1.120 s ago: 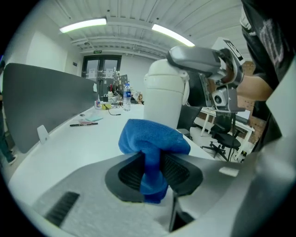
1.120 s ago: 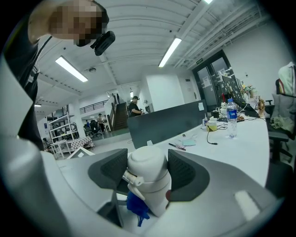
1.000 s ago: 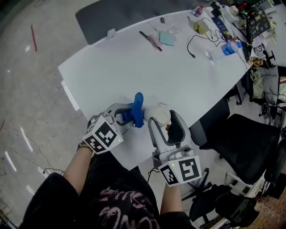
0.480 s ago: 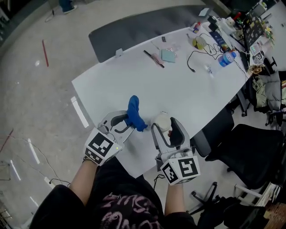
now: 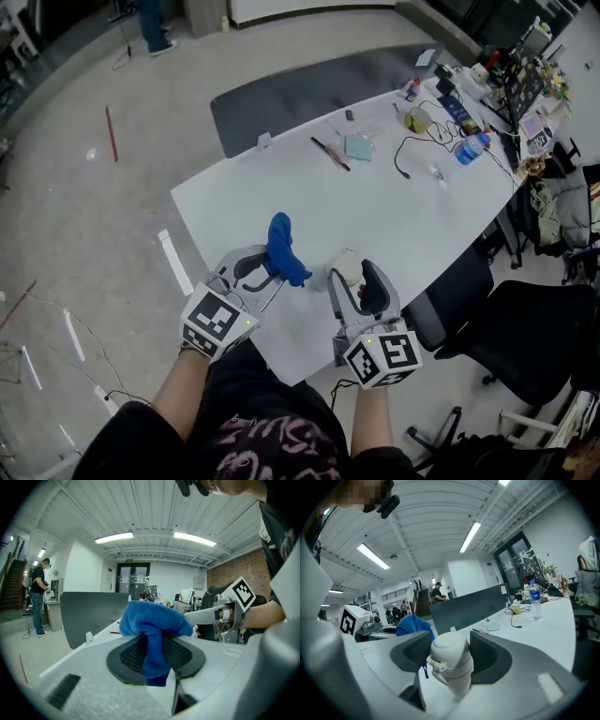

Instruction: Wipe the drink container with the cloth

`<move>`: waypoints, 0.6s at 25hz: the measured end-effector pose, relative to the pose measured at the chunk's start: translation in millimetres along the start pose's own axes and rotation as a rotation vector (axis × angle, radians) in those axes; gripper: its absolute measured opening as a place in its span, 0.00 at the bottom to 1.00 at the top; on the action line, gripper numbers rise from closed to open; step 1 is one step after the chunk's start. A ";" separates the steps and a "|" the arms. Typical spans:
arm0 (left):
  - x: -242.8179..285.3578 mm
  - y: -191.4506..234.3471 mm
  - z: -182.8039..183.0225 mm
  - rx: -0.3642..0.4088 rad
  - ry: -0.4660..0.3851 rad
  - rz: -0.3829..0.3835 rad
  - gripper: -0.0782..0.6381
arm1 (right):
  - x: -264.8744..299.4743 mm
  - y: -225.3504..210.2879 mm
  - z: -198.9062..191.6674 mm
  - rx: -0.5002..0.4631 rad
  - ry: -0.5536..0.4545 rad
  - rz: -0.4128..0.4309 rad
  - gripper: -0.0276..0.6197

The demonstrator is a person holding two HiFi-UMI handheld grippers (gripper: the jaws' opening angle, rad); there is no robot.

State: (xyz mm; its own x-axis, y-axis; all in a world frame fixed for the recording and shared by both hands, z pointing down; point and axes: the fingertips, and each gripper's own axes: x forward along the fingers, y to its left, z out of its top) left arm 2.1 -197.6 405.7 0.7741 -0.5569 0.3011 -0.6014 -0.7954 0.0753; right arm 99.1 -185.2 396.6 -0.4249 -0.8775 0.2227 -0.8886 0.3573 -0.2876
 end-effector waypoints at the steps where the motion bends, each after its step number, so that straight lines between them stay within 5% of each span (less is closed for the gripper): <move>1: -2.1 0.3 2.6 0.004 -0.005 0.007 0.25 | -1.4 0.8 3.0 -0.003 -0.010 0.001 0.44; 7: -10.4 -1.9 19.3 0.021 -0.028 0.028 0.25 | -11.6 5.1 17.0 -0.030 -0.041 -0.002 0.39; 15: -19.8 -15.0 34.7 0.050 -0.051 0.051 0.25 | -31.7 6.5 25.6 -0.058 -0.072 -0.044 0.20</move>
State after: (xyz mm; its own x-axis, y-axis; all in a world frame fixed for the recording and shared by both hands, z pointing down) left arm 2.6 -183.0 365.7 0.7528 -0.6071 0.2542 -0.6305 -0.7761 0.0134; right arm 111.2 -163.3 363.9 -0.3734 -0.9127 0.1663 -0.9156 0.3338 -0.2240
